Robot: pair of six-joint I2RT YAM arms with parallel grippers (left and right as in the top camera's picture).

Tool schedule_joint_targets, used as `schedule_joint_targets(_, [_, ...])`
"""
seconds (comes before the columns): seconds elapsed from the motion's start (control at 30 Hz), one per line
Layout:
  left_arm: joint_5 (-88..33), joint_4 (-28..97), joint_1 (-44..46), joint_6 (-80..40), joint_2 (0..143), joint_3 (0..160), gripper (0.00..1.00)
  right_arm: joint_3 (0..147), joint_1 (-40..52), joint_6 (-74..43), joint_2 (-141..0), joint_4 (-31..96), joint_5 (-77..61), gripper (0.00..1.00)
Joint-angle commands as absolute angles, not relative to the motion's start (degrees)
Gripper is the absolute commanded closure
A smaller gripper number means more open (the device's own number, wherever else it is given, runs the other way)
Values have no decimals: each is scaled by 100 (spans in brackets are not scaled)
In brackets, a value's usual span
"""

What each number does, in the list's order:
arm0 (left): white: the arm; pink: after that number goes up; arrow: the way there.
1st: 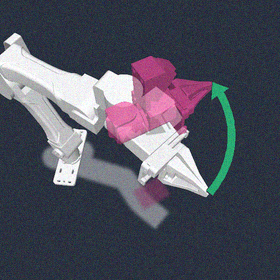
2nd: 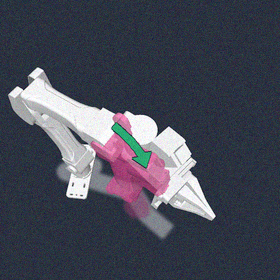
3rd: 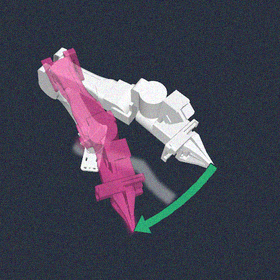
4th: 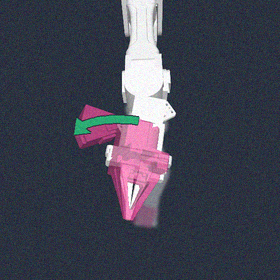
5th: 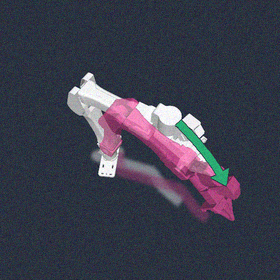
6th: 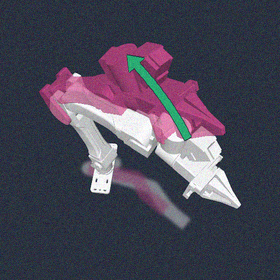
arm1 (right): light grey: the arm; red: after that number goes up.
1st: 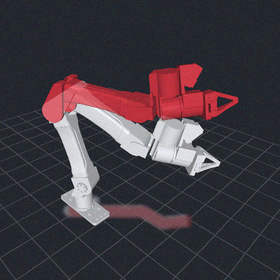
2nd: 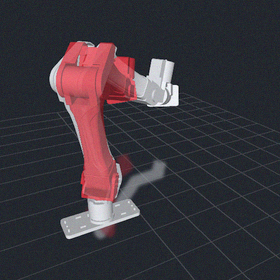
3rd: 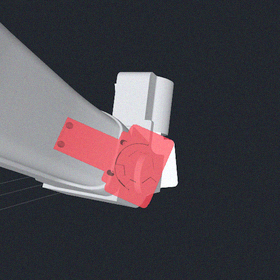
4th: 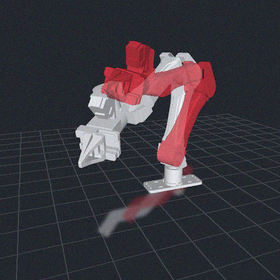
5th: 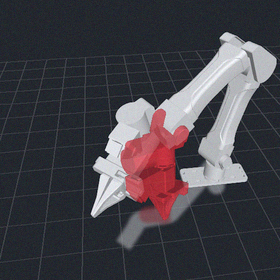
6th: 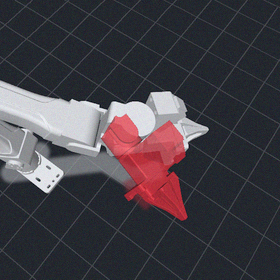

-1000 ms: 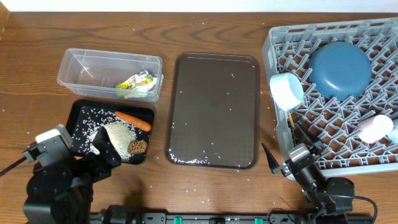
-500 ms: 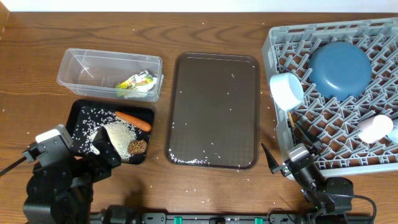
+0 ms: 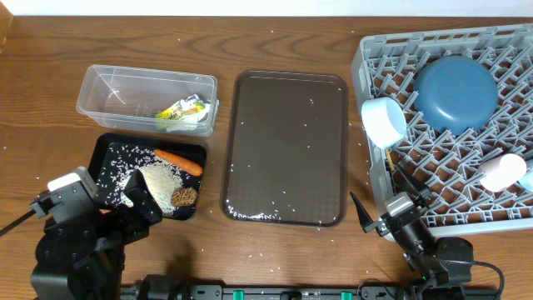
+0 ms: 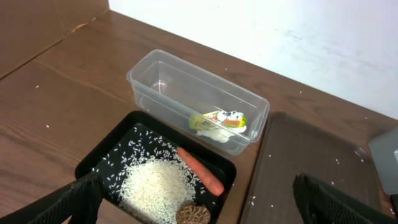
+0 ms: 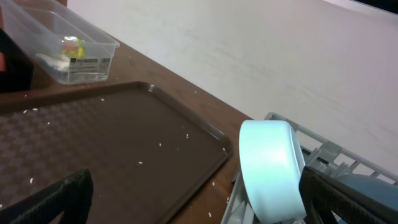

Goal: Sort waste into correct bins and load items into the dishwasher rack

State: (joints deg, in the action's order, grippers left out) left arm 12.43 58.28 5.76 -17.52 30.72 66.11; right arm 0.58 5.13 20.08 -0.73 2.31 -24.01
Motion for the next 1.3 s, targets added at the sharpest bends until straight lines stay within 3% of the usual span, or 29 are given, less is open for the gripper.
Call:
schedule_joint_targets(0.0, [1317,5927,552,-1649,3057,6619,2,30,556,1929,-32,235,-2443,1])
schedule_joint_targets(0.17, [910,5457,534,-1356,2886,6351,2,30,556,1929,-32,235,-2443,1])
schedule_joint_targets(0.33, [-246,3765,405,-126,2401,5343,2,30,556,1929,-32,235,-2443,1])
schedule_joint_targets(0.43, [-519,2993,346,-89,1962,4609,2,30,556,1931,-32,235,-2443,1])
schedule_joint_targets(0.87, [-602,1339,342,-86,51,1822,2,30,556,1929,-32,235,-2443,1])
schedule_joint_targets(1.27, [-596,97,344,-86,8,217,2,30,556,1929,-32,235,-2443,1])
